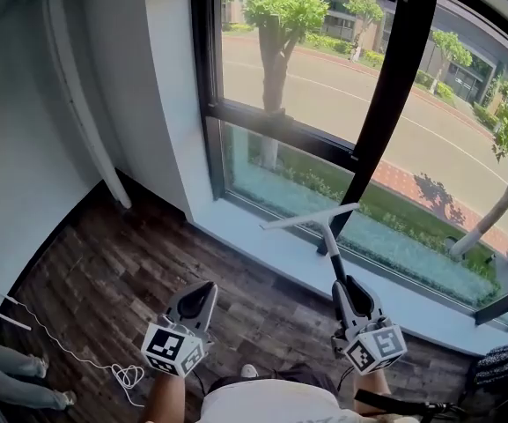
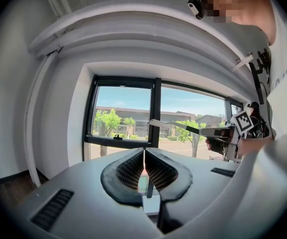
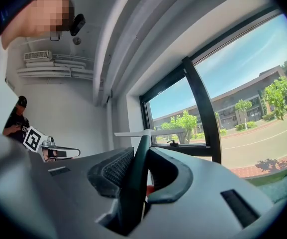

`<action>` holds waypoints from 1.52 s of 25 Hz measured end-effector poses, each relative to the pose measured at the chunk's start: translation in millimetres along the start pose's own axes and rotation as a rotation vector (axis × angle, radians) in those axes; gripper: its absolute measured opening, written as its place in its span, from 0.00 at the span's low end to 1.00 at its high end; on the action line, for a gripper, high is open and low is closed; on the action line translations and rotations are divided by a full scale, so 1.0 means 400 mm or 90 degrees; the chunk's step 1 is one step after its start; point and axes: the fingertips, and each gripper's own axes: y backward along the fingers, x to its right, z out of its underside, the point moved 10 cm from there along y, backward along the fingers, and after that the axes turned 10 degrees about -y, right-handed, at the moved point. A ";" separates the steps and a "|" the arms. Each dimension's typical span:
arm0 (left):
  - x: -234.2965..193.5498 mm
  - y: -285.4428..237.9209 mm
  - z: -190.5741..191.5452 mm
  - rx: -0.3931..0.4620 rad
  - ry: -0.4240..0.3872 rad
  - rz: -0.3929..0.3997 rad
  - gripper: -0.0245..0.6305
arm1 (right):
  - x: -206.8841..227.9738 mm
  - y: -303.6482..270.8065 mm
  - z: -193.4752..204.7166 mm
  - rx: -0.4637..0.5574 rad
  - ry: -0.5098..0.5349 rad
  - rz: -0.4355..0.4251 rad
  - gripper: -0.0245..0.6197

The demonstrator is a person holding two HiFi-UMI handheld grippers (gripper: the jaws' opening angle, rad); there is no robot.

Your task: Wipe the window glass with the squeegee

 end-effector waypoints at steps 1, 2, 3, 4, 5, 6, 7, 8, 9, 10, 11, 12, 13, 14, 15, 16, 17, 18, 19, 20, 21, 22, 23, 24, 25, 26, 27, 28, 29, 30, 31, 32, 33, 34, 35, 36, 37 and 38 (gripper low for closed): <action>-0.019 -0.011 0.004 0.002 0.003 0.002 0.07 | -0.001 -0.019 0.001 -0.004 0.009 0.001 0.19; -0.035 -0.021 0.007 0.005 0.008 0.006 0.07 | 0.002 -0.037 0.002 -0.009 0.018 0.002 0.19; -0.049 -0.031 0.010 0.008 0.014 0.012 0.07 | 0.007 -0.054 0.005 -0.012 0.023 0.006 0.19; -0.063 -0.040 0.015 0.009 0.018 0.017 0.07 | 0.014 -0.074 0.007 -0.013 0.021 0.012 0.19; -0.078 -0.048 0.021 0.009 0.022 0.020 0.07 | 0.021 -0.095 0.009 -0.012 0.013 0.020 0.19; -0.094 -0.055 0.026 0.007 0.024 0.021 0.07 | 0.027 -0.118 0.010 -0.010 0.004 0.028 0.19; -0.110 -0.064 0.031 0.005 0.025 0.021 0.07 | 0.033 -0.142 0.010 -0.008 -0.001 0.034 0.19; -0.126 -0.073 0.034 0.003 0.026 0.020 0.07 | 0.038 -0.168 0.011 -0.005 -0.003 0.037 0.19; -0.143 -0.084 0.037 0.002 0.027 0.020 0.07 | 0.044 -0.194 0.012 -0.001 -0.002 0.037 0.19; -0.160 -0.098 0.040 0.001 0.028 0.018 0.07 | 0.050 -0.222 0.016 0.003 0.000 0.034 0.19; -0.176 -0.113 0.045 0.000 0.027 0.015 0.07 | 0.058 -0.250 0.021 0.006 0.003 0.029 0.19; -0.192 -0.130 0.049 -0.001 0.025 0.011 0.07 | 0.068 -0.279 0.025 0.006 0.005 0.023 0.19; -0.207 -0.149 0.052 -0.002 0.024 0.007 0.07 | 0.080 -0.309 0.029 0.006 0.006 0.018 0.19; -0.223 -0.171 0.053 -0.004 0.024 0.004 0.07 | 0.093 -0.339 0.030 0.005 0.005 0.015 0.19; -0.238 -0.195 0.051 -0.005 0.025 0.003 0.07 | 0.108 -0.369 0.028 0.003 0.002 0.014 0.19; -0.254 -0.220 0.048 -0.007 0.025 0.003 0.07 | 0.123 -0.401 0.024 0.002 -0.001 0.015 0.19; -0.272 -0.246 0.043 -0.010 0.024 0.004 0.07 | 0.138 -0.434 0.018 0.003 -0.003 0.016 0.19; -0.293 -0.274 0.039 -0.012 0.023 0.005 0.07 | 0.152 -0.470 0.012 0.006 -0.004 0.016 0.19; -0.315 -0.303 0.035 -0.013 0.022 0.005 0.07 | 0.166 -0.506 0.006 0.009 -0.004 0.015 0.19; -0.336 -0.335 0.033 -0.013 0.022 0.005 0.07 | 0.183 -0.540 0.001 0.011 -0.002 0.015 0.19; -0.356 -0.370 0.032 -0.014 0.024 0.005 0.07 | 0.201 -0.573 -0.004 0.014 0.003 0.016 0.19; -0.375 -0.408 0.032 -0.015 0.027 0.005 0.07 | 0.222 -0.603 -0.009 0.015 0.008 0.018 0.19; -0.392 -0.449 0.031 -0.017 0.028 0.006 0.07 | 0.245 -0.631 -0.015 0.017 0.012 0.021 0.19; -0.407 -0.492 0.029 -0.020 0.028 0.008 0.07 | 0.271 -0.659 -0.023 0.019 0.012 0.025 0.19; -0.422 -0.537 0.024 -0.024 0.026 0.008 0.07 | 0.298 -0.686 -0.034 0.021 0.008 0.030 0.19; -0.436 -0.579 0.017 -0.026 0.023 0.008 0.07 | 0.324 -0.712 -0.049 0.026 0.003 0.035 0.19; -0.450 -0.619 0.006 -0.026 0.021 0.006 0.07 | 0.347 -0.735 -0.065 0.033 0.003 0.040 0.19; -0.462 -0.656 -0.005 -0.023 0.020 0.003 0.07 | 0.367 -0.757 -0.083 0.042 0.009 0.043 0.19; -0.475 -0.688 -0.016 -0.017 0.020 0.000 0.07 | 0.383 -0.777 -0.101 0.053 0.024 0.044 0.19; -0.486 -0.719 -0.026 -0.011 0.019 -0.002 0.07 | 0.396 -0.797 -0.118 0.065 0.043 0.044 0.19; -0.496 -0.748 -0.032 -0.005 0.018 -0.003 0.07 | 0.408 -0.818 -0.132 0.075 0.062 0.043 0.19; -0.504 -0.776 -0.036 -0.001 0.016 -0.001 0.07 | 0.420 -0.838 -0.141 0.084 0.076 0.044 0.19; -0.511 -0.803 -0.038 -0.001 0.011 0.005 0.07 | 0.431 -0.856 -0.144 0.090 0.084 0.046 0.19; -0.516 -0.829 -0.039 -0.001 0.006 0.012 0.07 | 0.442 -0.872 -0.143 0.093 0.084 0.049 0.19; -0.522 -0.855 -0.039 -0.001 0.001 0.019 0.07 | 0.453 -0.884 -0.137 0.094 0.081 0.053 0.19; -0.529 -0.881 -0.038 -0.001 -0.003 0.026 0.07 | 0.463 -0.895 -0.130 0.093 0.078 0.055 0.19; -0.537 -0.906 -0.035 0.000 -0.004 0.033 0.07 | 0.473 -0.907 -0.122 0.089 0.075 0.058 0.19; -0.546 -0.930 -0.033 0.000 -0.005 0.040 0.07 | 0.481 -0.920 -0.116 0.084 0.074 0.060 0.19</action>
